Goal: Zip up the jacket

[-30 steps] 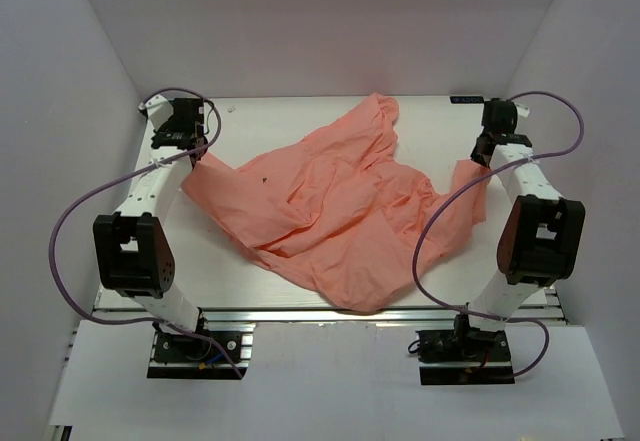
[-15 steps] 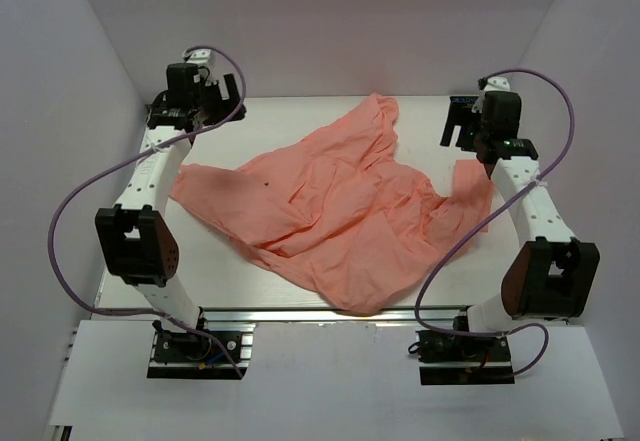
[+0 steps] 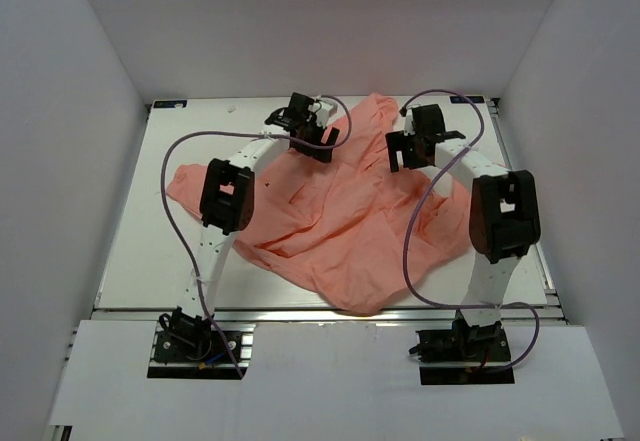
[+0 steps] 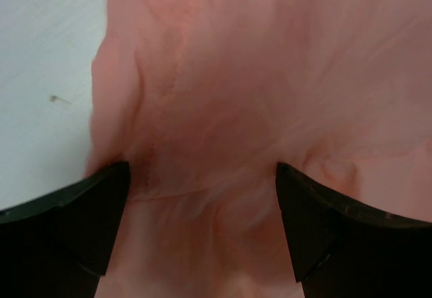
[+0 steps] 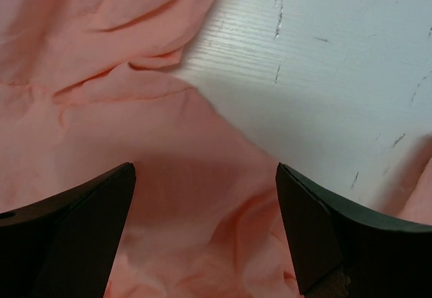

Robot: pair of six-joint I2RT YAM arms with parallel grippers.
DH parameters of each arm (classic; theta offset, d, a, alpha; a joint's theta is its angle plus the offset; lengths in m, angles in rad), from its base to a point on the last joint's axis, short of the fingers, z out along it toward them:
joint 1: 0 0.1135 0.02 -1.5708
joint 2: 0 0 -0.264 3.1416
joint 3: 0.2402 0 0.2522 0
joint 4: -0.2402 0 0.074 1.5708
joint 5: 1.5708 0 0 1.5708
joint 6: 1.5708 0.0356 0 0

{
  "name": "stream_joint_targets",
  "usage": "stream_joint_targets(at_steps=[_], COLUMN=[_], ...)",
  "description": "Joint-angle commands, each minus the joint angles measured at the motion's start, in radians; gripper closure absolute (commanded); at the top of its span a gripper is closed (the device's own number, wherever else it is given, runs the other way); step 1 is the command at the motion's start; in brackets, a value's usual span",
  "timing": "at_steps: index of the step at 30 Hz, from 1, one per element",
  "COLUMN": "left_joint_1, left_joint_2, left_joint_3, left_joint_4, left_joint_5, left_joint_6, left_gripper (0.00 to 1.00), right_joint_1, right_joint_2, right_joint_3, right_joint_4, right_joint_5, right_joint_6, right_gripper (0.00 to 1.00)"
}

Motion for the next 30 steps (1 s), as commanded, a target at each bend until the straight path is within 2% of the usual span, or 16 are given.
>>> stream_joint_targets(at_steps=[1, 5, 7, 8, 9, 10, 12, 13, 14, 15, 17, 25, 26, 28, 29, 30], left_joint_1=[0.042, 0.042, 0.042, 0.042, 0.042, 0.042, 0.042, 0.042, 0.042, 0.042, 0.042, 0.044, 0.044, 0.044, 0.044, 0.044], left_joint_2=[-0.05, -0.05, -0.047, -0.041, -0.032, -0.03, -0.027, -0.032, -0.035, -0.039, -0.062, -0.271, -0.303, -0.314, -0.313, -0.31], left_joint_3=[0.034, -0.02, -0.04, -0.04, -0.038, -0.034, -0.034, -0.034, -0.037, -0.037, -0.041, -0.113, -0.127, -0.124, -0.124, -0.126], left_joint_4=[-0.023, 0.0, 0.012, 0.016, 0.018, 0.018, 0.03, 0.035, 0.043, 0.056, 0.073, 0.268, 0.267, 0.232, 0.218, 0.205], left_joint_5=[-0.061, -0.098, -0.113, -0.111, -0.11, -0.101, -0.073, -0.055, -0.052, -0.05, -0.039, -0.144, -0.144, -0.151, -0.153, -0.165], left_joint_6=[0.015, 0.006, 0.001, 0.0, -0.002, -0.005, -0.007, -0.005, -0.008, -0.007, -0.004, -0.063, -0.05, -0.03, 0.002, 0.018], left_gripper=[0.02, 0.02, 0.08, 0.15, 0.37, 0.49, 0.66, 0.83, 0.93, 1.0, 1.0, 1.0, 0.93, 0.46, 0.02, 0.02], right_joint_1=[-0.012, -0.01, -0.007, -0.002, -0.001, -0.001, 0.001, 0.001, 0.002, 0.001, 0.002, 0.002, 0.002, 0.001, 0.002, 0.002], right_joint_2=[0.054, 0.128, 0.154, 0.164, 0.182, 0.19, 0.208, 0.223, 0.229, 0.234, 0.236, 0.141, 0.127, 0.098, 0.09, 0.078], right_joint_3=[0.102, 0.14, 0.151, 0.153, 0.157, 0.163, 0.188, 0.198, 0.208, 0.218, 0.254, 0.407, 0.403, 0.374, 0.36, 0.331], right_joint_4=[-0.013, -0.033, -0.036, -0.033, -0.035, -0.036, -0.047, -0.053, -0.055, -0.061, -0.059, 0.006, 0.011, 0.013, 0.013, 0.014], right_joint_5=[0.042, 0.005, -0.024, -0.031, -0.068, -0.077, -0.112, -0.122, -0.133, -0.158, -0.179, -0.13, -0.127, -0.139, -0.143, -0.143], right_joint_6=[0.013, 0.016, 0.018, 0.018, 0.018, 0.02, 0.024, 0.024, 0.024, 0.024, 0.024, 0.024, 0.021, 0.012, 0.01, 0.009], right_gripper=[0.11, 0.12, 0.15, 0.18, 0.24, 0.29, 0.49, 0.54, 0.63, 0.8, 1.0, 1.0, 1.0, 1.0, 1.0, 1.0])
